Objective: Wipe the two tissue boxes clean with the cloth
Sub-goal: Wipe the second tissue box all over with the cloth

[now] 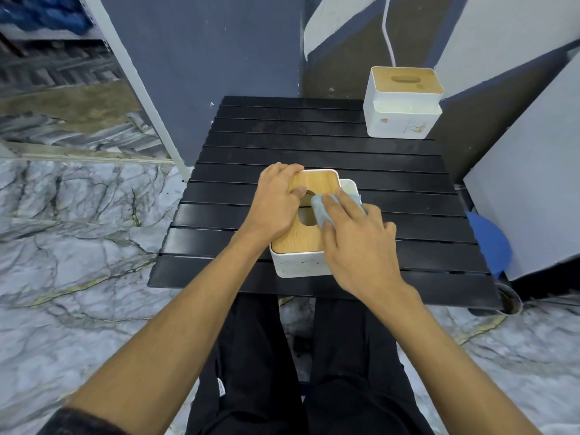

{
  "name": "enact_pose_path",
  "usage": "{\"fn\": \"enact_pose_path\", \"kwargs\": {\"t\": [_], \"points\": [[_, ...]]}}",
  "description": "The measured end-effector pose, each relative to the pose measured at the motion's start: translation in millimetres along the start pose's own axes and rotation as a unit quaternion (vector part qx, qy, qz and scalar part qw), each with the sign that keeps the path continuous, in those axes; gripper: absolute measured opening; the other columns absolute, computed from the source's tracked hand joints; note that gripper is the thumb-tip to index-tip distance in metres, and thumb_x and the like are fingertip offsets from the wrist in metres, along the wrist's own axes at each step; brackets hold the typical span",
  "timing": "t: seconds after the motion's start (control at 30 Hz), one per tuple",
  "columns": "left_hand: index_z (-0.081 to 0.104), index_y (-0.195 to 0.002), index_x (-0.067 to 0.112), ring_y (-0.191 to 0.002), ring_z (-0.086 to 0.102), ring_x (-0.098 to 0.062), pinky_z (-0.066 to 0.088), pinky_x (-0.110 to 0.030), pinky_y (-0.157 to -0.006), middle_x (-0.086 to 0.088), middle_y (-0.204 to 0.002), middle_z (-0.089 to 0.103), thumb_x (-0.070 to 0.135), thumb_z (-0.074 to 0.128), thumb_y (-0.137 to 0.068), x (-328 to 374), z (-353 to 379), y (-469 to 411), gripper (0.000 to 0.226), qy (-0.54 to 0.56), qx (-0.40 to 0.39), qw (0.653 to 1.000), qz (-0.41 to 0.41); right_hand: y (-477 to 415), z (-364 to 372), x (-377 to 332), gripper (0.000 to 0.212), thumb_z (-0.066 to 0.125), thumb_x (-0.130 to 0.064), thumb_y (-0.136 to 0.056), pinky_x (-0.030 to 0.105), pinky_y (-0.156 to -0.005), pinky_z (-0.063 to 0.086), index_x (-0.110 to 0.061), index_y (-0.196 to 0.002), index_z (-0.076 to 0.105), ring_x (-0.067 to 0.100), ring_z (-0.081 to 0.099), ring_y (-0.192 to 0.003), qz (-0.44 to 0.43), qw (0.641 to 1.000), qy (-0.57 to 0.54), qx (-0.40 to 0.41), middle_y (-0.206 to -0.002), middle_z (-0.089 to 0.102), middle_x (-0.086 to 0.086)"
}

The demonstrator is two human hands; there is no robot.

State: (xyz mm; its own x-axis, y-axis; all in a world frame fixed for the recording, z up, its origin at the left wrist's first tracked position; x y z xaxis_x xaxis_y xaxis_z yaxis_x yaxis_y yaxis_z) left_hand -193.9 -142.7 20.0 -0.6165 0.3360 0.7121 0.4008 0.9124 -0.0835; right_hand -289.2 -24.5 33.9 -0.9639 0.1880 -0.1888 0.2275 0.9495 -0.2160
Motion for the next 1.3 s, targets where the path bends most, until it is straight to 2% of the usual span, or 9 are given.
{"fn": "enact_pose_path", "kwargs": {"t": [0.13,0.33,0.43,0.57,0.83,0.97,1.1,1.17,1.3], "points": [[0.048,-0.144,0.014,-0.146,0.022,-0.018,0.015,-0.022,-0.111,-0.003,-0.150,0.041,0.015,0.052,-0.102,0,0,1,0.042,-0.005,-0.001,1.000,0.002,-23,7,1,0.040,0.040,-0.026,-0.098,0.044,-0.077,0.034,-0.022,-0.137,0.046,0.033,0.048,-0.111,0.013,1.000,0.012,-0.002,-0.148,0.041,-0.003],[0.048,-0.144,0.015,-0.146,0.023,-0.019,0.015,-0.023,-0.111,-0.003,-0.150,0.043,0.016,0.052,-0.102,2,-2,0,0.042,-0.018,0.004,1.000,0.006,-73,19,1,0.047,0.038,-0.029,-0.101,0.059,-0.100,0.034,-0.021,-0.147,0.038,0.037,0.038,-0.132,0.033,0.998,0.004,-0.043,-0.158,0.030,0.003],[0.049,-0.143,0.016,-0.146,0.024,-0.018,0.015,-0.023,-0.111,-0.002,-0.150,0.043,0.017,0.053,-0.102,0,-1,-1,0.041,-0.013,0.011,1.000,0.003,-64,18,1,0.045,0.038,-0.027,-0.101,0.057,-0.098,0.035,-0.021,-0.146,0.038,0.037,0.039,-0.130,0.030,0.999,0.008,-0.043,-0.158,0.029,0.003],[0.049,-0.143,0.015,-0.147,0.022,-0.018,0.014,-0.022,-0.111,-0.002,-0.151,0.042,0.018,0.053,-0.102,-3,0,-1,0.042,-0.001,0.014,1.000,-0.005,-23,7,0,0.041,0.039,-0.025,-0.099,0.046,-0.081,0.035,-0.022,-0.140,0.042,0.034,0.045,-0.115,0.015,1.000,0.002,-0.016,-0.152,0.036,-0.002],[0.051,-0.143,0.014,-0.149,0.022,-0.023,0.011,-0.036,-0.121,-0.004,-0.150,0.046,0.021,0.056,-0.100,5,-5,2,0.044,-0.086,0.040,0.995,0.014,12,0,4,0.041,0.034,-0.029,-0.102,0.046,-0.084,0.042,-0.027,-0.143,0.037,0.031,0.046,-0.114,0.023,0.998,-0.044,-0.043,-0.157,0.027,-0.008],[0.058,-0.136,0.013,-0.132,0.040,-0.024,0.029,-0.029,-0.110,-0.005,-0.135,0.055,0.012,0.057,-0.095,23,-10,18,0.042,-0.084,0.081,0.992,0.046,10,6,8,0.043,0.033,-0.028,-0.103,0.049,-0.094,0.044,-0.026,-0.146,0.038,0.032,0.043,-0.120,0.036,0.988,-0.135,-0.057,-0.158,0.026,-0.007],[0.060,-0.135,0.017,-0.118,0.048,-0.018,0.027,-0.013,-0.086,-0.002,-0.127,0.054,0.007,0.049,-0.093,36,0,33,0.044,-0.059,0.051,0.996,0.033,0,3,22,0.052,0.024,-0.038,-0.093,0.051,-0.092,0.048,-0.027,-0.137,0.049,0.033,0.053,-0.113,0.049,0.972,-0.230,-0.007,-0.138,0.052,-0.006],[0.060,-0.133,0.015,-0.114,0.052,-0.020,0.029,-0.016,-0.082,-0.005,-0.125,0.054,0.007,0.048,-0.093,42,3,36,0.042,-0.073,0.031,0.997,0.026,-4,1,32,0.057,0.021,-0.042,-0.090,0.049,-0.090,0.049,-0.025,-0.136,0.050,0.031,0.055,-0.110,0.054,0.968,-0.244,0.013,-0.134,0.055,-0.006],[0.058,-0.129,0.011,-0.108,0.057,-0.031,0.045,-0.036,-0.086,-0.013,-0.121,0.058,0.017,0.052,-0.093,57,6,32,0.037,-0.111,0.002,0.994,-0.010,-12,-11,45,0.061,0.021,-0.042,-0.090,0.050,-0.102,0.043,-0.023,-0.142,0.047,0.028,0.048,-0.130,0.062,0.968,-0.239,0.044,-0.148,0.047,-0.003]]}}
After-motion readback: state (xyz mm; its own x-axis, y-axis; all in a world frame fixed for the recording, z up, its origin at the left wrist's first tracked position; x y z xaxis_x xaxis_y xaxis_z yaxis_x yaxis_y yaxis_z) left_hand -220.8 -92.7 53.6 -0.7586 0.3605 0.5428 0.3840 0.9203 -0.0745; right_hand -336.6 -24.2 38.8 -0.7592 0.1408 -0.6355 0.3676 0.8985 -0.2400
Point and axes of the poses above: each hand's wrist, its own y-axis away from the middle knuckle, its own z-axis out of the palm, x = y × z, the point moved 8 cm from there along -y, towards the middle knuckle
